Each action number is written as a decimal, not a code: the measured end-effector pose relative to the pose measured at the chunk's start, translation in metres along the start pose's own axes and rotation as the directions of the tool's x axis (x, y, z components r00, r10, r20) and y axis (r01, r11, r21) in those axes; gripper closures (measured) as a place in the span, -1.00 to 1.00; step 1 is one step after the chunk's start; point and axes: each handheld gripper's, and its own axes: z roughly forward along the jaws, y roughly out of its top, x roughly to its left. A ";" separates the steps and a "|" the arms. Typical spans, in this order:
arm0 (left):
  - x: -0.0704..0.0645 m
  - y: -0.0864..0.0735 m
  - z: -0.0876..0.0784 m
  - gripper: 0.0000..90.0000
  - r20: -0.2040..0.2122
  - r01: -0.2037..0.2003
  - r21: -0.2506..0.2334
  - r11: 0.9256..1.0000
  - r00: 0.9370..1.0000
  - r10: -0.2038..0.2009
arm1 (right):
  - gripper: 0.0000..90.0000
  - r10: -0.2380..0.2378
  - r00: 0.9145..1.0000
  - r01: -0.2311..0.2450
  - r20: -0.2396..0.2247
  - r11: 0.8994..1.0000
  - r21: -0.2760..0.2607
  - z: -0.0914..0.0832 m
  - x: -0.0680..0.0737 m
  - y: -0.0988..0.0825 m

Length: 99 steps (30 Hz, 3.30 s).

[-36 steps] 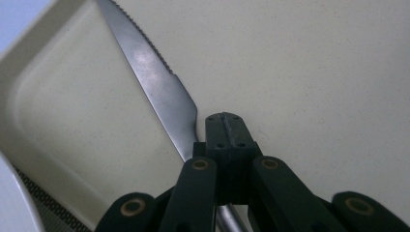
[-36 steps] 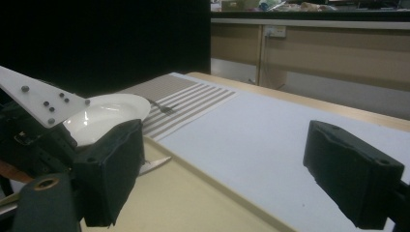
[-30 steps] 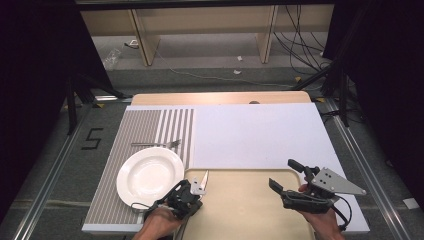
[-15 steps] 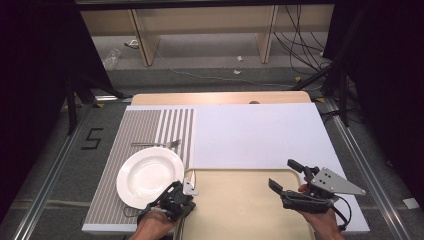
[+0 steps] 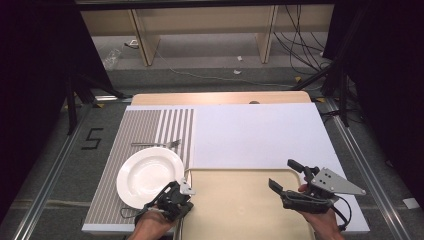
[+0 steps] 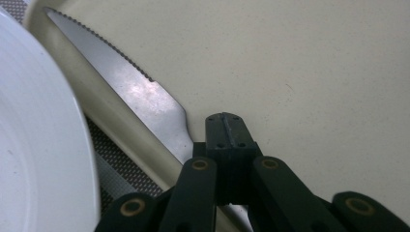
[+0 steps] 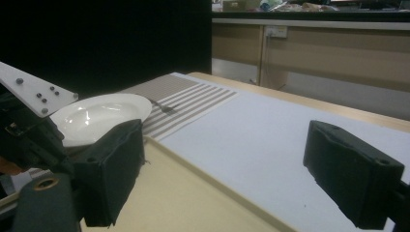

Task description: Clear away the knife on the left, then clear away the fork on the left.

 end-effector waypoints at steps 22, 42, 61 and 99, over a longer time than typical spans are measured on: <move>0.010 0.011 -0.029 -0.24 0.096 0.131 -0.178 0.975 0.989 -0.115 | -0.66 0.004 1.000 -0.004 0.000 1.000 0.001 0.001 0.000 -0.001; 0.025 0.016 -0.058 -0.55 0.078 0.173 -0.309 0.935 0.985 -0.157 | -0.66 0.018 1.000 -0.018 0.002 1.000 -0.002 0.000 -0.004 -0.002; 0.049 0.017 -0.086 -0.58 0.020 0.193 -0.379 0.905 0.980 -0.200 | -0.66 0.017 1.000 -0.017 0.005 1.000 0.000 0.000 -0.004 -0.002; 0.155 0.045 -0.103 -0.63 -0.195 0.094 -0.267 0.959 0.969 -0.149 | -0.66 0.016 1.000 -0.016 0.007 1.000 0.006 0.001 -0.002 -0.002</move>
